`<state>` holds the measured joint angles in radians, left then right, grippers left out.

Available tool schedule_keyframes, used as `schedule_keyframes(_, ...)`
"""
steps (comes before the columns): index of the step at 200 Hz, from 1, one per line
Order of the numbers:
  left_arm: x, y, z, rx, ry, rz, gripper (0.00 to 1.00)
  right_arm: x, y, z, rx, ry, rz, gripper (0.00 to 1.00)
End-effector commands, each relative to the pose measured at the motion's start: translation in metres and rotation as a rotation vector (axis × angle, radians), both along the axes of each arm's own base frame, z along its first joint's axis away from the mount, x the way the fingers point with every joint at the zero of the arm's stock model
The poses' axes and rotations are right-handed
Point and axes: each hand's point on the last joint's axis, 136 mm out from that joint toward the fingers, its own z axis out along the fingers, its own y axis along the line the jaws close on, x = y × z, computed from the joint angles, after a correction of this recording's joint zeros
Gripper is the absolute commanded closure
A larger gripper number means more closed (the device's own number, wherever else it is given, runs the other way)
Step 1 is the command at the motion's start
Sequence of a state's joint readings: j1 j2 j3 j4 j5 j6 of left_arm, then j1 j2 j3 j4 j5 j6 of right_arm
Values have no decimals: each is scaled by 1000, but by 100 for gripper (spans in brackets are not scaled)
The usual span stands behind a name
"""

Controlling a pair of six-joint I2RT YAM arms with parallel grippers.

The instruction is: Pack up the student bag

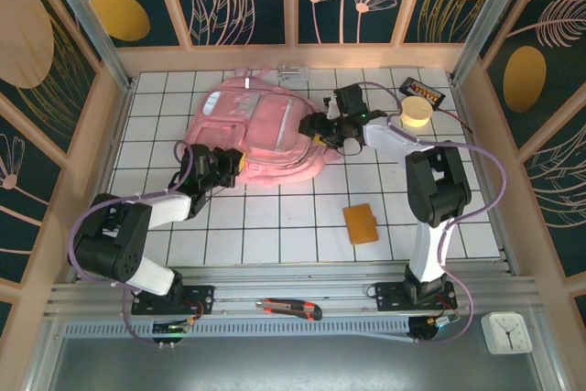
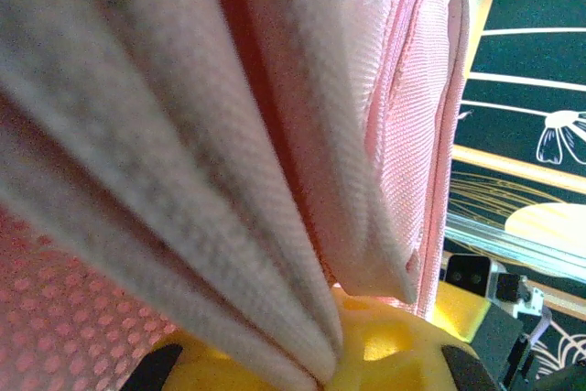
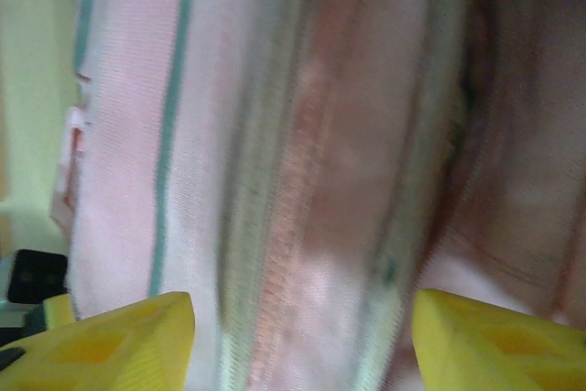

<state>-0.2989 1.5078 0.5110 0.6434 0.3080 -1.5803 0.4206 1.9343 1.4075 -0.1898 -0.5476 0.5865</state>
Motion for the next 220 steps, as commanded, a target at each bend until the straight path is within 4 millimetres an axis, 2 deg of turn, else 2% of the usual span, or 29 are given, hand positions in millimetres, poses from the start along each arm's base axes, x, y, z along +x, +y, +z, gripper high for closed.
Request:
schedule_keyframes(1,7,-8,40,-81,-129,-27,100,8,21,27,92,-66,50,37)
schedule_keyframes(21,7,-7,39,-82,-126,-26,100,7,24,28,115,-66,67,42)
schedule_keyframes(38,7,-8,38,-81,-127,-28,100,7,27,26,123,-59,75,50)
schedule_keyframes(60,5,-8,37,-73,-123,-37,100,8,29,24,129,-48,75,73)
schedule_keyframes(80,0,-7,33,-45,-104,-47,58,12,30,29,133,-47,70,100)
schedule_keyframes(92,-4,-4,30,-33,-94,-48,44,14,32,35,147,-46,69,100)
schedule_keyframes(109,-11,0,27,-29,-83,-40,36,18,37,55,183,-63,67,100)
schedule_keyframes(154,-18,4,30,-27,-90,-32,38,25,50,114,274,-117,67,100)
schedule_keyframes(199,-9,-2,44,-46,-129,-49,40,16,64,138,297,-134,88,100)
schedule_keyframes(220,-10,-3,43,-49,-126,-55,40,14,67,146,302,-140,89,100)
